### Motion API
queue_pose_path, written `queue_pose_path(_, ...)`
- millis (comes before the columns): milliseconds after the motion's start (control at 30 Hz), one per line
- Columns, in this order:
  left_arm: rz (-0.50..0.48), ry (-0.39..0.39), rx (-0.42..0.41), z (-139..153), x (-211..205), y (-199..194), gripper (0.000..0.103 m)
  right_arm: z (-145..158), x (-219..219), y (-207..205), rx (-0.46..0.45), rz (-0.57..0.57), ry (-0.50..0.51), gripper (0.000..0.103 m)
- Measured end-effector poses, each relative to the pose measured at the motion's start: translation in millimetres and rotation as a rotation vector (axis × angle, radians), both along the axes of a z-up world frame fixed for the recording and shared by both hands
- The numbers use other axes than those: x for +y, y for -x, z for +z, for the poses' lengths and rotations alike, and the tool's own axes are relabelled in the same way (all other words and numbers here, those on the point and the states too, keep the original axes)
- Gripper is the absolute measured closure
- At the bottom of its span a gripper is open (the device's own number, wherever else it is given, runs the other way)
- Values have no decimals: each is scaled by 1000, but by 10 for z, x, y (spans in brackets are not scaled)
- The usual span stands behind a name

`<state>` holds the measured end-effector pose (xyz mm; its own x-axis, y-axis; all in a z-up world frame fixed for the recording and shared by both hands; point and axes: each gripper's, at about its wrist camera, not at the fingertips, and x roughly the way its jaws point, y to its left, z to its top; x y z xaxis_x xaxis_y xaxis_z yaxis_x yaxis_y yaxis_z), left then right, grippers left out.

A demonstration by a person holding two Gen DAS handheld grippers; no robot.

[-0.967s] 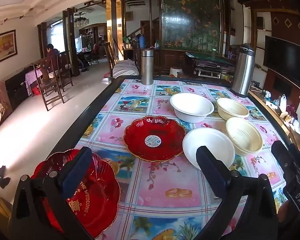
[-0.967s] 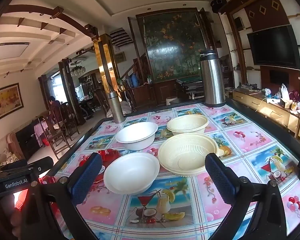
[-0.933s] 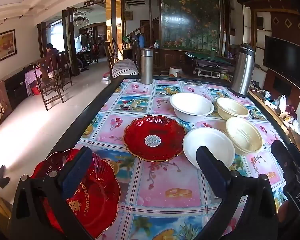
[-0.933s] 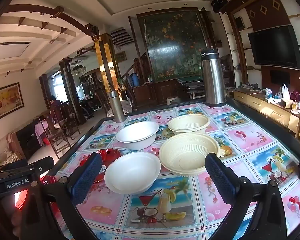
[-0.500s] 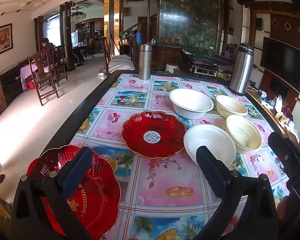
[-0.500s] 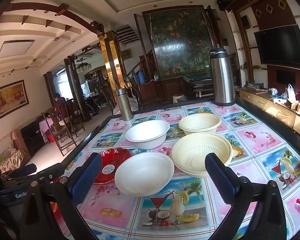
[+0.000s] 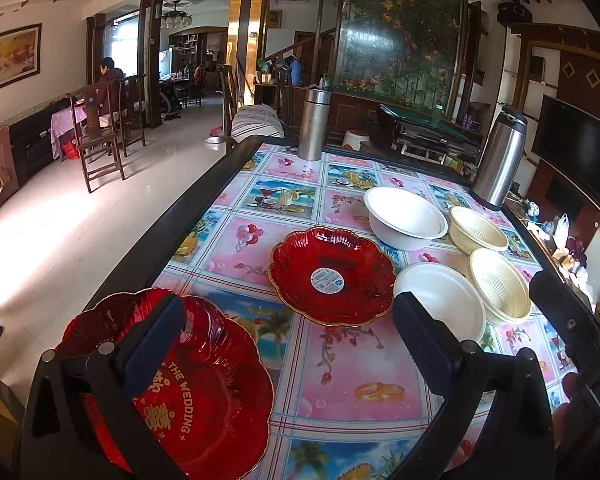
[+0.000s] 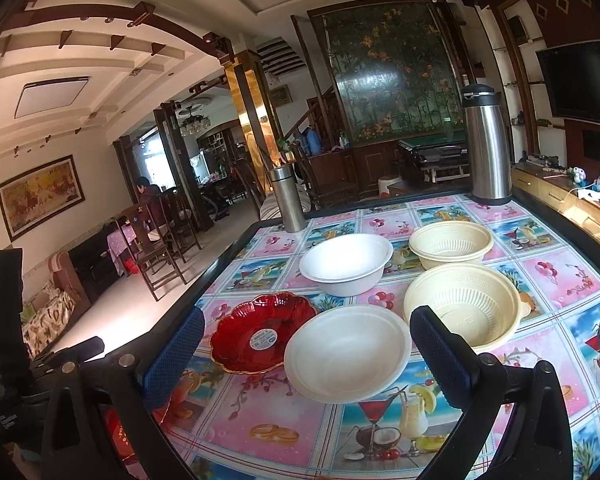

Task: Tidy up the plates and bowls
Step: 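Move both grippers toward the red scalloped plate on the tablecloth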

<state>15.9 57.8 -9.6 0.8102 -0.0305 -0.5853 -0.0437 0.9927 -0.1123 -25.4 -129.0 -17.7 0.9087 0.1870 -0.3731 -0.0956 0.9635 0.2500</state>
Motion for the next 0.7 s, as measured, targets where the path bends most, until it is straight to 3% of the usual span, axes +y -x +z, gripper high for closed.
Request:
queue_pose_path(200,35,28,-11,53,135,34,0,-68,93,-151,66,34,20,0)
queue_pose_path(500,61,26,-8,129,280,14,0,-85,178,-329,152,95,-33,0)
queue_pose_path(633,40,35,28,170,312,-128,0,-24,197,-511,206,118,-42,0)
queue_pose_path(700,4,58,100,177,335,-298,0,38,203,-633,226,139,-48,0)
